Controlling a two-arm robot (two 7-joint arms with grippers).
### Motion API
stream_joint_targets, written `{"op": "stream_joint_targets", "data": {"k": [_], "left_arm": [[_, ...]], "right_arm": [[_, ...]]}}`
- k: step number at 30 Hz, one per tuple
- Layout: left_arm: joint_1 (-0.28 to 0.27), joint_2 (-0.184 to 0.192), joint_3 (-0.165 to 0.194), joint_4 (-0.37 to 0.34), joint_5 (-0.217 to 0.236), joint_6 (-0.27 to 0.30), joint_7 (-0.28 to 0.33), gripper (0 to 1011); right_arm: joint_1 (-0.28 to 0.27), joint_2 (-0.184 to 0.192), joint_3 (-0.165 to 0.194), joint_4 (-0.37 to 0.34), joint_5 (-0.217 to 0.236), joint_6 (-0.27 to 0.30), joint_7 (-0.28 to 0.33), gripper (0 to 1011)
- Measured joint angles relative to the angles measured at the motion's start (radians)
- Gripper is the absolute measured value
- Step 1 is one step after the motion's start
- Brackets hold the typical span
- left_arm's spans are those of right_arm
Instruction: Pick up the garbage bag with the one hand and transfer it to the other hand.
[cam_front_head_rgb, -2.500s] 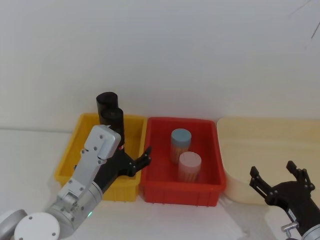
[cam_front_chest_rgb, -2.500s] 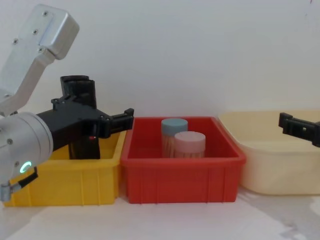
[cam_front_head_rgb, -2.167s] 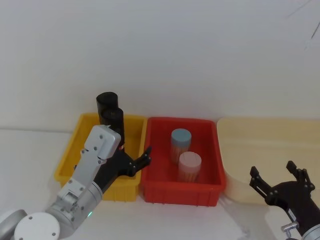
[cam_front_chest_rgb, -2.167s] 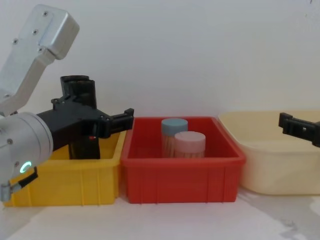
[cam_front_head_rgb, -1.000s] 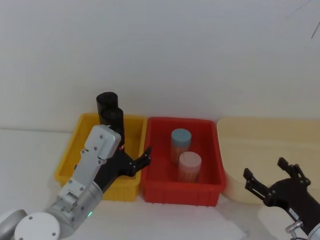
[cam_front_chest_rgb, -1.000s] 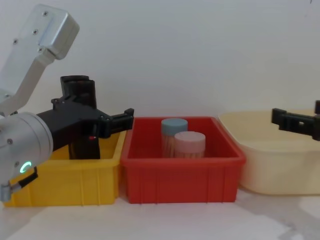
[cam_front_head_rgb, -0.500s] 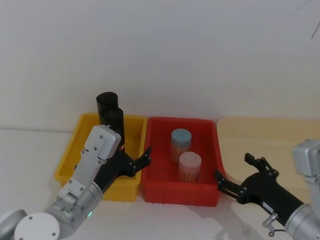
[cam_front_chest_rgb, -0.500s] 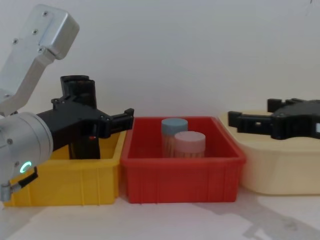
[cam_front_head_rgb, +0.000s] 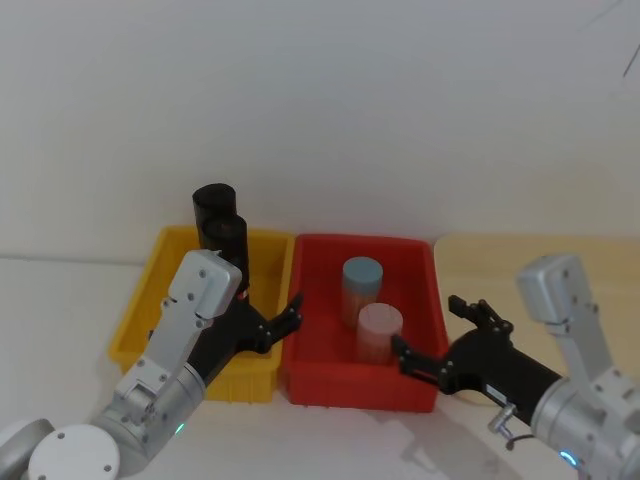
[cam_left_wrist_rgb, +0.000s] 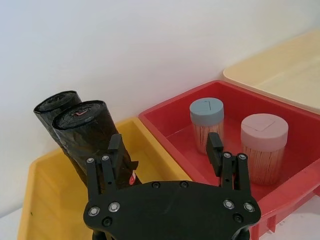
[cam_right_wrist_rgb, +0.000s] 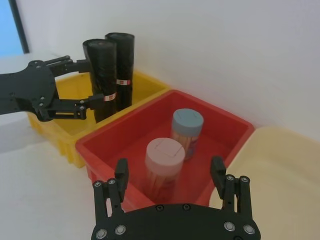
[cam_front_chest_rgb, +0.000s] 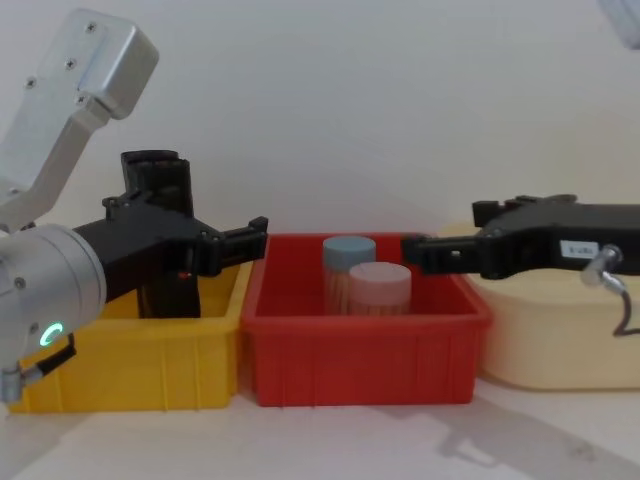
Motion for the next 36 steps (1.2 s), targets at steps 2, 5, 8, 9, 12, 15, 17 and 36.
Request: {"op": "stream_joint_targets", "data": {"k": [2, 5, 8, 9, 12, 15, 17, 36], "left_arm": [[0.0, 0.0, 0.0, 0.0, 0.0, 0.0, 0.0, 1002], [0.0, 0.0, 0.0, 0.0, 0.0, 0.0, 0.0, 1001], [0.0, 0.0, 0.0, 0.0, 0.0, 0.0, 0.0, 1001], [0.0, 0.0, 0.0, 0.0, 0.0, 0.0, 0.0, 1001], [0.0, 0.0, 0.0, 0.0, 0.0, 0.0, 0.0, 1001], [0.0, 0.0, 0.0, 0.0, 0.0, 0.0, 0.0, 1001], [0.0, 0.0, 0.0, 0.0, 0.0, 0.0, 0.0, 1002], [0.0, 0.0, 0.0, 0.0, 0.0, 0.0, 0.0, 1001]], "right_arm": [[0.026, -0.001, -0.02, 0.012, -0.017, 0.017, 0.011, 1001], [0.046, -0.001, -0.035, 0.023, -0.029, 0.03, 0.02, 1002], [0.072, -0.004, -0.055, 0.038, -0.047, 0.044, 0.034, 1002], [0.081, -0.006, -0.061, 0.043, -0.051, 0.047, 0.037, 1002], [0.106, -0.012, -0.079, 0.064, -0.068, 0.06, 0.049, 1001], [0.134, -0.022, -0.099, 0.09, -0.086, 0.071, 0.059, 1002], [0.147, -0.027, -0.107, 0.104, -0.092, 0.074, 0.063, 1001], [0.267, -0.102, -0.145, 0.277, -0.149, 0.086, 0.073, 1001]]}}
